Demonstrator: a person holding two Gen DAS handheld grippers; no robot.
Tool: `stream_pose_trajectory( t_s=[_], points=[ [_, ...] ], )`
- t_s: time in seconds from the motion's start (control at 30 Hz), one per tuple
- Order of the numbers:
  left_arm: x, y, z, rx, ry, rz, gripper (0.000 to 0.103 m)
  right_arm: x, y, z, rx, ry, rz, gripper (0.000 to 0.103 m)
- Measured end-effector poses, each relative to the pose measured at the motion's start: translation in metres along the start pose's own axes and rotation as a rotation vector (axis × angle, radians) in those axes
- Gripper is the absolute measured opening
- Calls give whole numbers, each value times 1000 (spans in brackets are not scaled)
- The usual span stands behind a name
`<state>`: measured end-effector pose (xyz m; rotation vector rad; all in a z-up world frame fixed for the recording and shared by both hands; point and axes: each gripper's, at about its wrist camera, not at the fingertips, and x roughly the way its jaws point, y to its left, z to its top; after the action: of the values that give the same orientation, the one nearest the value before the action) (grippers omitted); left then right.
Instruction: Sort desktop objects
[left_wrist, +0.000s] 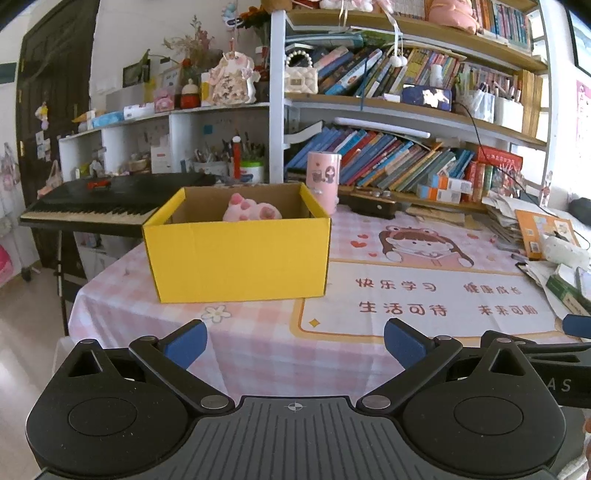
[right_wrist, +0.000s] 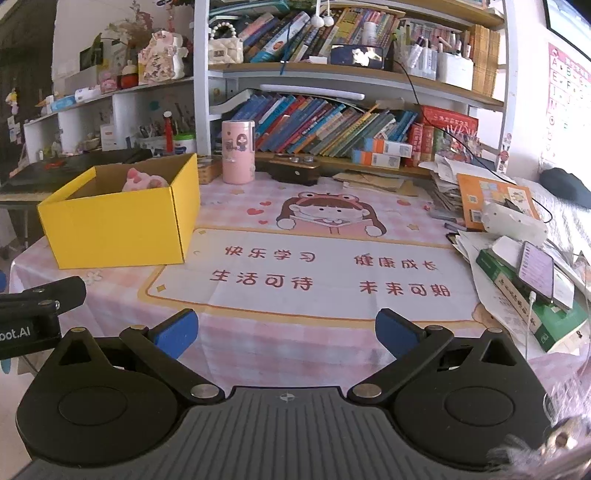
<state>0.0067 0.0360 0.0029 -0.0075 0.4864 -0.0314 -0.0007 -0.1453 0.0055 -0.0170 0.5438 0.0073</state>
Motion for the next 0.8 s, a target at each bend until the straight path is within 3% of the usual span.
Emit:
stream_pose_trajectory(
  t_s=[0.8],
  points=[
    [-2,-12,-6,26,32,-23,103,-3,-6,-5,3,23,-4,103]
  ],
)
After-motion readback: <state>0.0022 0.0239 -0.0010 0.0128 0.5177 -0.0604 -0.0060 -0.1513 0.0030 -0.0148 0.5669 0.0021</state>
